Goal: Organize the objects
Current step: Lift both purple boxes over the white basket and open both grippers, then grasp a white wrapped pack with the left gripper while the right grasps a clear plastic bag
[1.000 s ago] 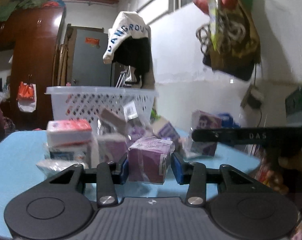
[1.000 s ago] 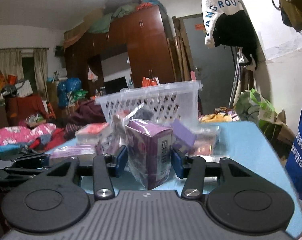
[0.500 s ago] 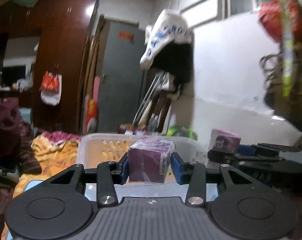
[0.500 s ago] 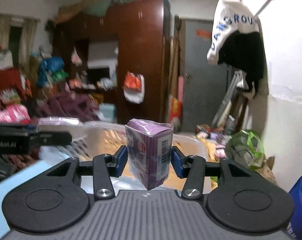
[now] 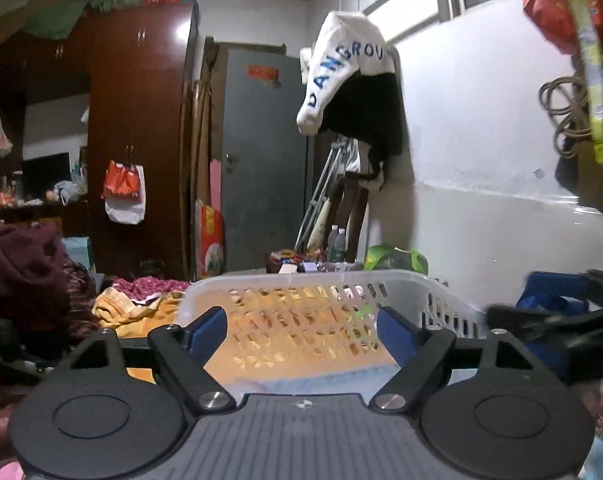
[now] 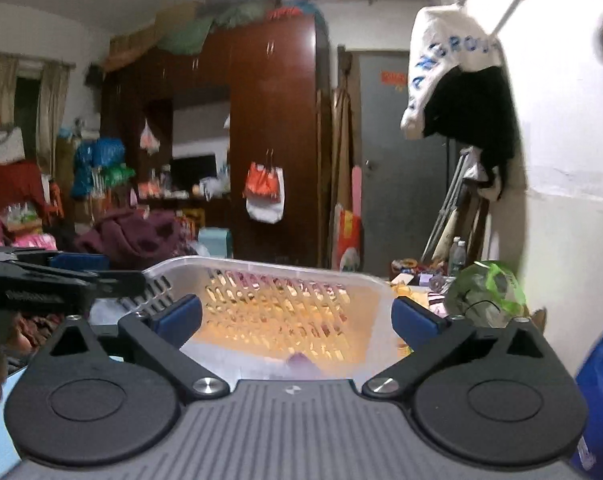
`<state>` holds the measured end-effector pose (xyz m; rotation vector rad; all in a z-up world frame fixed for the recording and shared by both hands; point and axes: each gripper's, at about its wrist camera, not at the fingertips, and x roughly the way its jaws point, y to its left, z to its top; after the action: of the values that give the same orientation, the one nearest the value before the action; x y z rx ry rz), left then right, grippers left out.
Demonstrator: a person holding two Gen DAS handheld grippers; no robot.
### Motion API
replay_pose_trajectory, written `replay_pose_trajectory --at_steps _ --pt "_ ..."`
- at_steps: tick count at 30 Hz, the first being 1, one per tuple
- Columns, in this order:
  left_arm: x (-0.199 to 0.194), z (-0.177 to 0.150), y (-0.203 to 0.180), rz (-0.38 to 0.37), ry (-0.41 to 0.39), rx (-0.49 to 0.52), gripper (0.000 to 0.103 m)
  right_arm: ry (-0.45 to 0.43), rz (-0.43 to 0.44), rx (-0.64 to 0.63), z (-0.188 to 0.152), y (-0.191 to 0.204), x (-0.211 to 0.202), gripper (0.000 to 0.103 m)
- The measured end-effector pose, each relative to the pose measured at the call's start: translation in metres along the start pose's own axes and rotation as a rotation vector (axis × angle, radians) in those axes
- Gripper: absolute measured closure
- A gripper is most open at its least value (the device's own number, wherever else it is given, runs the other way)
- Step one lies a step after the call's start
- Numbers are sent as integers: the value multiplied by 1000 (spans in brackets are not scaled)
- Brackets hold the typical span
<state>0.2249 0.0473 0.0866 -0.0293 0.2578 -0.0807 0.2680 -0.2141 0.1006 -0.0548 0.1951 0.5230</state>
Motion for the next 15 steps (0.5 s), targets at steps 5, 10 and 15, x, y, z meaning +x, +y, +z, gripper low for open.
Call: replay_pose_trajectory --at_steps 5,10,15 --pt "-71 -68 16 -61 -9 -43 11 60 -109 129 -80 -24 -76 0" --pt "-100 -133 10 -106 25 -60 11 203 -117 130 -133 -19 -89 0" --pt "-90 -147 -3 -71 65 19 11 264 -194 60 -137 0 -68 0"
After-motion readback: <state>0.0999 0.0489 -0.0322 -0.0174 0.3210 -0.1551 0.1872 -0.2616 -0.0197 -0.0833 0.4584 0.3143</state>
